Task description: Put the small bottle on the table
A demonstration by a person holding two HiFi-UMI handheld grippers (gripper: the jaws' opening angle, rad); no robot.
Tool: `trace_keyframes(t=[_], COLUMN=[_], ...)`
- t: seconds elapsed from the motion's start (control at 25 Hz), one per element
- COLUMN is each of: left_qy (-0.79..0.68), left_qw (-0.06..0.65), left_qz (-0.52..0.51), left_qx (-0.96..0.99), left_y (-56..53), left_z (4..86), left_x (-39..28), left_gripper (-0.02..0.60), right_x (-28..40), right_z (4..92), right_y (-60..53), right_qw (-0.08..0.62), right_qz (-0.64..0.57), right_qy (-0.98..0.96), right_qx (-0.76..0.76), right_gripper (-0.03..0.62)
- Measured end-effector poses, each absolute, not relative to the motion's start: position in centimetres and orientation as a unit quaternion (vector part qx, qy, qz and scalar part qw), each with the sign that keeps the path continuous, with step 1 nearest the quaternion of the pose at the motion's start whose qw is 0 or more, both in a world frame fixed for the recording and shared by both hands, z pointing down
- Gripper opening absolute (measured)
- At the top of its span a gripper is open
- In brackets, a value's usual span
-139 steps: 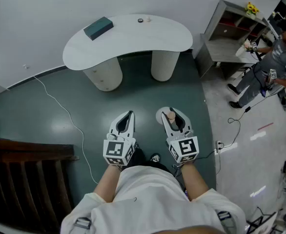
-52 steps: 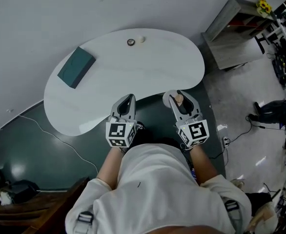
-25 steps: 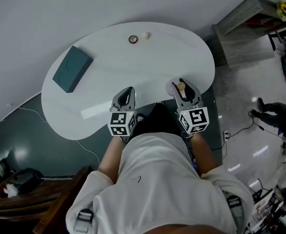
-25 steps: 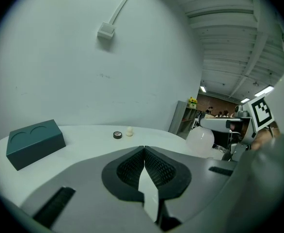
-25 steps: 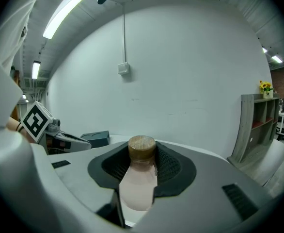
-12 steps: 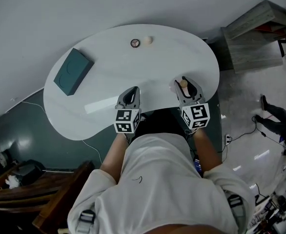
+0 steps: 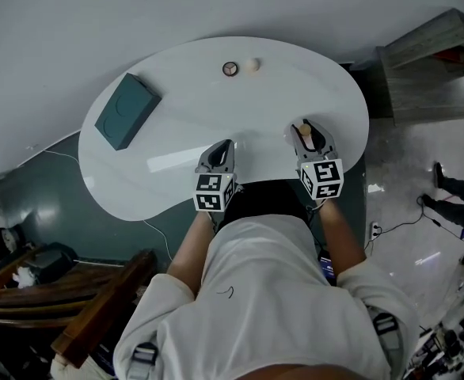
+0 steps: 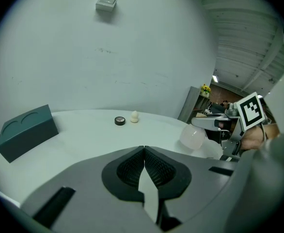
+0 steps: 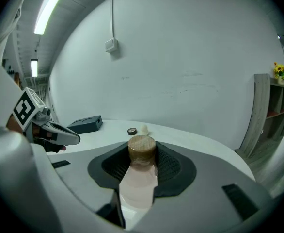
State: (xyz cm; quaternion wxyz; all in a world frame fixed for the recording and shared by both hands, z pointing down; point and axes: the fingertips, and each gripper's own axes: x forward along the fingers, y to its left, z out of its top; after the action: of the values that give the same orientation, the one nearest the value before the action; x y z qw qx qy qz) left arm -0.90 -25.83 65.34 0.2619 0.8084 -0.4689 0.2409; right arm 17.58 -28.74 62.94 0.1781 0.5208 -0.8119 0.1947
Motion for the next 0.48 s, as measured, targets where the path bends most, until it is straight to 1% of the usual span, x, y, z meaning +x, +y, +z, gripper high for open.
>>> trace_keyframes(t=[0.48], left_qy=[-0.493], left_qw=[0.284], left_qz=[0.249], left_qx=[0.784], left_y=[-24.9], left_z=[66.4], left_x=[-3.0], left_gripper=[0.018], right_x=[16.8], right_z=[66.7], right_y=[-30.7], right_qw=[0.211], right_qz=[0.202], right_qy=[-0.814], right_qx=[0.502], right_gripper=[0.130])
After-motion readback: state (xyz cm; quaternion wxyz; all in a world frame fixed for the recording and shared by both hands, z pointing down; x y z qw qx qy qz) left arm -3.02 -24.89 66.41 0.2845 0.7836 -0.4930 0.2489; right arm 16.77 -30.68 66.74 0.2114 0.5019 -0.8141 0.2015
